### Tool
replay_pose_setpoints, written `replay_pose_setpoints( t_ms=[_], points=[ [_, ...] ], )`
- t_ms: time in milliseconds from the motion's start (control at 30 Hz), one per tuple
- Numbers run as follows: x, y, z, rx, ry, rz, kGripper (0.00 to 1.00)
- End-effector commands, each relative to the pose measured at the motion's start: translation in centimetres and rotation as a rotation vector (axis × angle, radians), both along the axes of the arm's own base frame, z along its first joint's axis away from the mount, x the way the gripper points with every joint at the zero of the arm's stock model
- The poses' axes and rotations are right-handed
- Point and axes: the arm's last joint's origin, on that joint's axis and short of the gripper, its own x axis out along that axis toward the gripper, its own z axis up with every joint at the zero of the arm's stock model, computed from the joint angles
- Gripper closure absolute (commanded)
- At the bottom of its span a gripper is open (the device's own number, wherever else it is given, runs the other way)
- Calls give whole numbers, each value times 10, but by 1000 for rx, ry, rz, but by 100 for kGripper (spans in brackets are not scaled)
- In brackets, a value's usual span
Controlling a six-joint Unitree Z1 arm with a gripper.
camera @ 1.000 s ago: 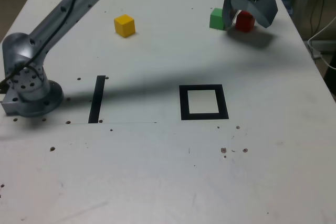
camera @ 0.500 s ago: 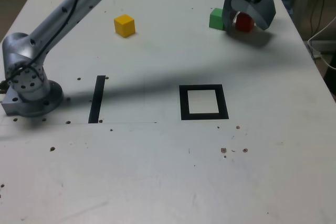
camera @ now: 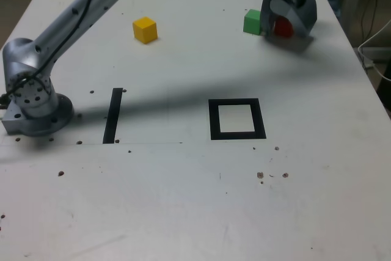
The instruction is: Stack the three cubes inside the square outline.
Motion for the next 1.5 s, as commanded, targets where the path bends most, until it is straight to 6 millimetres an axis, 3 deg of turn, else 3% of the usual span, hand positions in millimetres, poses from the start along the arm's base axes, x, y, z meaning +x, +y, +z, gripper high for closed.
replay_pose_setpoints(
  t_ms=[0, 167, 533, 1000, 1133, 1267, 1467],
  points=[
    [0, 1, 2, 6, -9, 3, 39],
    [0, 1, 3, 7, -17, 8, 44],
    [-1, 6, 3, -7, -56, 72, 77],
    [-3, 3, 9, -19, -76, 70, 84],
    [-17, -7, 35, -12, -94, 62, 84],
    [-44, -26, 67, -21, -107, 61, 84],
    [-77, -68, 82, -35, -113, 91, 84]
  ],
)
